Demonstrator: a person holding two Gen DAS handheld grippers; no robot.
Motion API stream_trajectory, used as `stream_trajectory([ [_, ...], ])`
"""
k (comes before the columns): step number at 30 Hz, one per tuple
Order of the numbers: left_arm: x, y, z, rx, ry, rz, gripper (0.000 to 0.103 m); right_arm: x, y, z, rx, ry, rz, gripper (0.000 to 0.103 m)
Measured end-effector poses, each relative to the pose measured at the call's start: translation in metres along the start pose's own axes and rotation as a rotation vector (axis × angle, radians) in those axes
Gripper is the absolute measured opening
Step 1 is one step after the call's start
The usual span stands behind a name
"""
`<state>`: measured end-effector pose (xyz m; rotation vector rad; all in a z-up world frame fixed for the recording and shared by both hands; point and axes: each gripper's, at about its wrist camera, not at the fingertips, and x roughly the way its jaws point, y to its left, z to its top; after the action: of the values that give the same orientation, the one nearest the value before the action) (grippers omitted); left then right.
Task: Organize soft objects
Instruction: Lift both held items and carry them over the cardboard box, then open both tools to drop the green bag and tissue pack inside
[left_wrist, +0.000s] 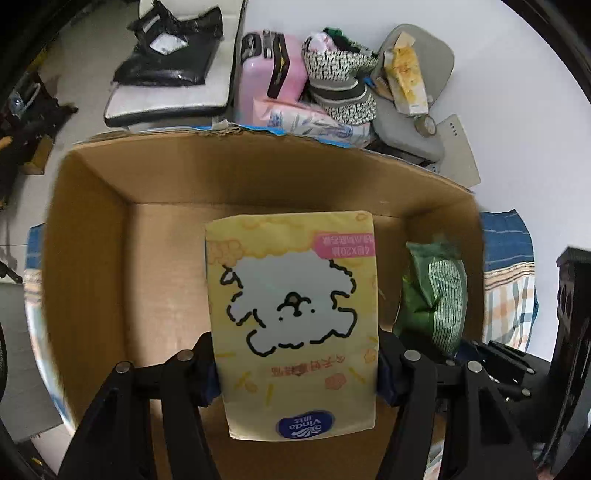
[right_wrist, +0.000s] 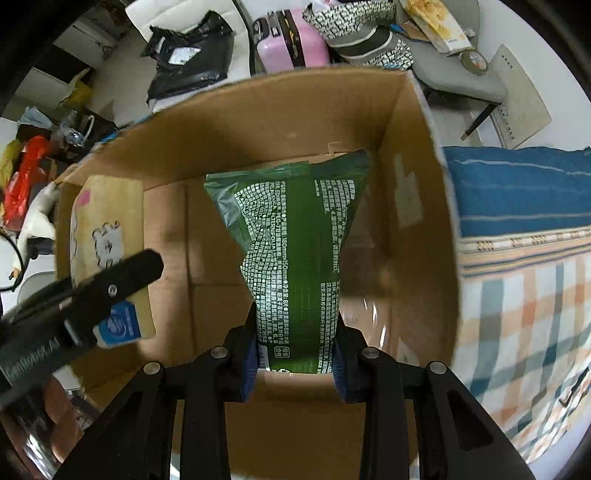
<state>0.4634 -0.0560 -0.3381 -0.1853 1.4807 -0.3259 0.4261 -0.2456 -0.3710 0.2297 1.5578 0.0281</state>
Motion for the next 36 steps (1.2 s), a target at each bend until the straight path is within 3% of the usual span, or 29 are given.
stream_trajectory([
  [9, 0.037, -0.01, 0.02, 0.054, 0.056, -0.003, 0.06, 0.035, 0.01, 0.037, -0.003, 0.016, -0.053, 0.034],
  [13, 0.042, -0.016, 0.022, 0.083, 0.046, 0.042, 0.061, 0.045, 0.016, 0.046, -0.025, 0.027, -0.077, 0.035],
  [17, 0.045, -0.011, 0.025, 0.046, 0.065, 0.081, 0.061, 0.053, 0.017, 0.053, -0.025, 0.035, -0.075, 0.038],
  [19, 0.045, -0.009, 0.025, 0.044, 0.065, 0.109, 0.062, 0.052, 0.018, 0.057, -0.025, 0.023, -0.075, 0.051],
  [25, 0.028, -0.009, 0.017, 0.053, 0.016, 0.171, 0.085, 0.037, 0.03, 0.043, -0.044, 0.028, -0.065, 0.065],
  [29, 0.013, -0.011, 0.008, 0.064, -0.003, 0.191, 0.094, 0.022, 0.039, 0.033, -0.064, 0.013, -0.076, 0.09],
  [32, 0.0, -0.008, -0.002, 0.049, -0.024, 0.19, 0.097, 0.0, 0.029, 0.009, -0.064, 0.003, -0.072, 0.094],
  [33, -0.005, -0.006, -0.006, 0.042, -0.031, 0.19, 0.097, -0.004, 0.029, 0.003, -0.063, 0.001, -0.074, 0.101],
  [36, -0.022, -0.005, -0.023, 0.037, -0.062, 0.199, 0.097, -0.018, 0.031, -0.016, -0.07, -0.024, -0.074, 0.103],
])
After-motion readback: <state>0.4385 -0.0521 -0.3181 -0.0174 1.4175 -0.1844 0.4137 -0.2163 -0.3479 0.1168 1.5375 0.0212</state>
